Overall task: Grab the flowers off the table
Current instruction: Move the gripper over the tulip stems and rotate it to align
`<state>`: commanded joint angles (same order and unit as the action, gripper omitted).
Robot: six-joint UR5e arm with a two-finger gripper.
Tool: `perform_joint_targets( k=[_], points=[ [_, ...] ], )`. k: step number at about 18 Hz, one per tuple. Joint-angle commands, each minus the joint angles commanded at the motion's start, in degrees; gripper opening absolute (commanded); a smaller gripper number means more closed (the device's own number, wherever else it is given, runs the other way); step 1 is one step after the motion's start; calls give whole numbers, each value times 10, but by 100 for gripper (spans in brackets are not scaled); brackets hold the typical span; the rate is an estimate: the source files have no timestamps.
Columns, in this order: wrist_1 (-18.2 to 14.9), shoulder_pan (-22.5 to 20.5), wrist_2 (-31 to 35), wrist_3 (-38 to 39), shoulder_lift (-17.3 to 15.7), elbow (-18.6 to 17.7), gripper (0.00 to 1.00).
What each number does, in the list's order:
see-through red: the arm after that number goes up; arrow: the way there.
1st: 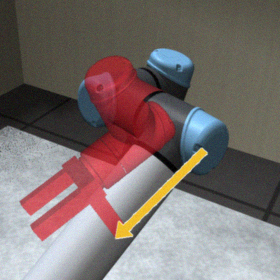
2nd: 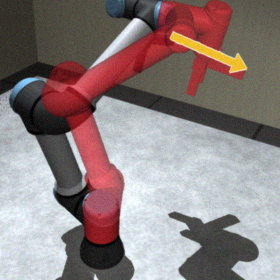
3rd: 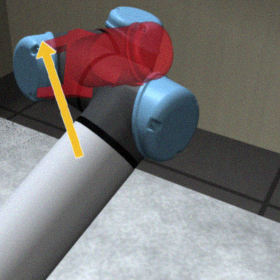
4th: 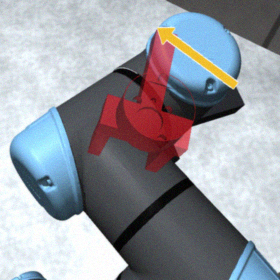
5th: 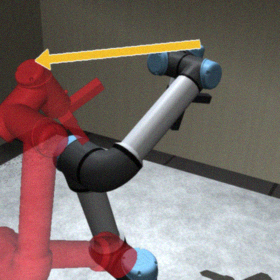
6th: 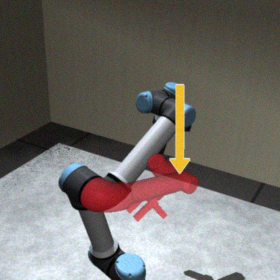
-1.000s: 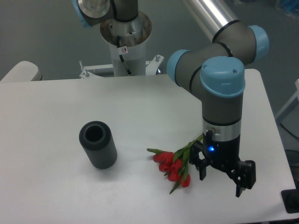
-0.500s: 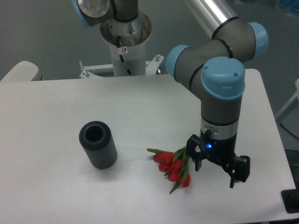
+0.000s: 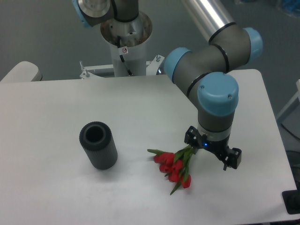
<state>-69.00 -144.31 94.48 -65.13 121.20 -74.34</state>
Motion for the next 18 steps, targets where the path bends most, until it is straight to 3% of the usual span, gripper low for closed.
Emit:
perform_joint_targets(
  k=[4, 7, 9, 14, 16, 18],
  points=[
    [3, -22, -8, -2, 22, -18, 100],
    [-3, -36, -18, -31, 18, -26, 100],
    [8, -40, -18, -65, 11, -61, 100],
    [45, -49, -46, -98, -18, -132, 100],
    [84, -65, -92, -92, -28, -165, 100],
    [103, -81, -133, -98, -35, -185, 100]
  ],
)
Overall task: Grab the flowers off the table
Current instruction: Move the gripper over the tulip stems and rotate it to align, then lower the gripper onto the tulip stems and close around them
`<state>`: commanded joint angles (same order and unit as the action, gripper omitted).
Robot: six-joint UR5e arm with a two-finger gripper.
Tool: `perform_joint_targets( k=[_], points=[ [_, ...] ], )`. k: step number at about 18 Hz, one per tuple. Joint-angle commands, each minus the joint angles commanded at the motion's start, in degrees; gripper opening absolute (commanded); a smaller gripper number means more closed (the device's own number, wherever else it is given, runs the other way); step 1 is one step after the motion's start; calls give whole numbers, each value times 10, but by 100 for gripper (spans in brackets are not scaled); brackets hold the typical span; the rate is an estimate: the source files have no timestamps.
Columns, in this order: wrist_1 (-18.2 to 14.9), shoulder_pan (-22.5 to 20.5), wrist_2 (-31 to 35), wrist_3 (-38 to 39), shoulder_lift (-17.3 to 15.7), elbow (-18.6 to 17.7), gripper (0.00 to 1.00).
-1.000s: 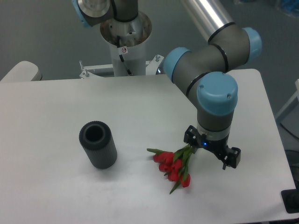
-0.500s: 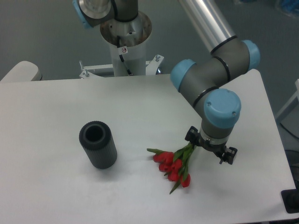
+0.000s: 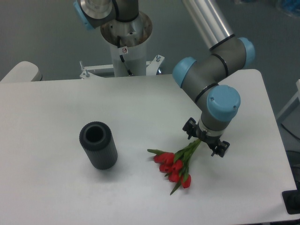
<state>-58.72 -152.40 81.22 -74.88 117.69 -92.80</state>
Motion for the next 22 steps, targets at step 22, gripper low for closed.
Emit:
perform_joint_targets(
  k=[22],
  points=[
    [109, 39, 24, 5, 17, -70, 100]
  ],
)
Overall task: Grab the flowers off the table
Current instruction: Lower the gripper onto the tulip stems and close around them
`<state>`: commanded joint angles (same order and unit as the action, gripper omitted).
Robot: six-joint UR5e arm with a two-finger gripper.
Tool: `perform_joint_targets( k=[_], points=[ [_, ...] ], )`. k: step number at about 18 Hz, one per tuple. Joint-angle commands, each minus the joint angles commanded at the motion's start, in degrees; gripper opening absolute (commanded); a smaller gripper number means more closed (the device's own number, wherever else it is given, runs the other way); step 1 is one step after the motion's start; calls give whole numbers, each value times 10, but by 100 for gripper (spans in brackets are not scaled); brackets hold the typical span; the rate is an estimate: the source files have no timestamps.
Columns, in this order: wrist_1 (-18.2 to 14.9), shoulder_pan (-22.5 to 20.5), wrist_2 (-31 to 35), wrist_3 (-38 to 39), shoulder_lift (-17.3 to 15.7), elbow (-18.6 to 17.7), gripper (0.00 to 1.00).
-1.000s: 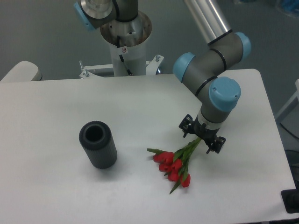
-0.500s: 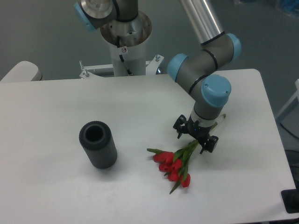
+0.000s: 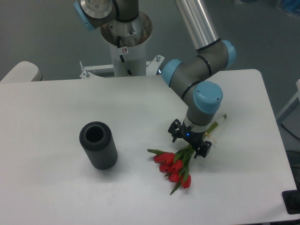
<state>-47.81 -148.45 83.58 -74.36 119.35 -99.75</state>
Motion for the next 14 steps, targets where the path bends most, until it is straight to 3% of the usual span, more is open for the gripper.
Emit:
perform_joint_targets(
  k=[5, 14],
  points=[
    [20, 8, 11, 4, 8, -4, 100],
    [26, 8, 24, 7, 13, -7, 100]
  ],
)
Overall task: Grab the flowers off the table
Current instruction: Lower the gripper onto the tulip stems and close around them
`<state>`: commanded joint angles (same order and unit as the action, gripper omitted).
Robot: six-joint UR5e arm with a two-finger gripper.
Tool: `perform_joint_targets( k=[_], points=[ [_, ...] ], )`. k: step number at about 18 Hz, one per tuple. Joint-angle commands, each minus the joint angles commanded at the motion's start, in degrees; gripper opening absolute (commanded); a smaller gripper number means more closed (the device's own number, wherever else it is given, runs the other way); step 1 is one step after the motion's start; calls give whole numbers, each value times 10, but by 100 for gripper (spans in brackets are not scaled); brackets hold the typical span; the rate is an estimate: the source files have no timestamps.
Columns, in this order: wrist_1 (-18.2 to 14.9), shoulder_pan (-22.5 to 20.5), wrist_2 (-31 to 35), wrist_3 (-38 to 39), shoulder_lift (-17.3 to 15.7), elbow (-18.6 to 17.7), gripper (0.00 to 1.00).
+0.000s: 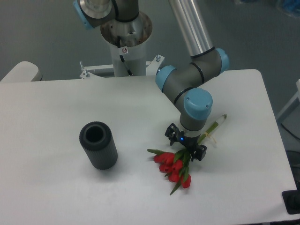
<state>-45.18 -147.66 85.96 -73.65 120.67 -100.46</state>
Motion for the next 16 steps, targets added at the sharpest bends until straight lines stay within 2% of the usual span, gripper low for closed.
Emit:
perform_joint_targets(
  k=[4, 6, 7, 10, 13, 16],
  points=[
    [0, 1, -1, -1, 0, 0, 100],
    [0, 2, 0, 0, 1, 1, 96],
    [0, 2, 0, -1, 1, 0, 91],
    [0, 2, -1, -1, 1, 1, 65],
    [0, 2, -1, -3, 2, 2, 58],
    [1, 2, -1, -4, 2, 3, 45]
  ],
)
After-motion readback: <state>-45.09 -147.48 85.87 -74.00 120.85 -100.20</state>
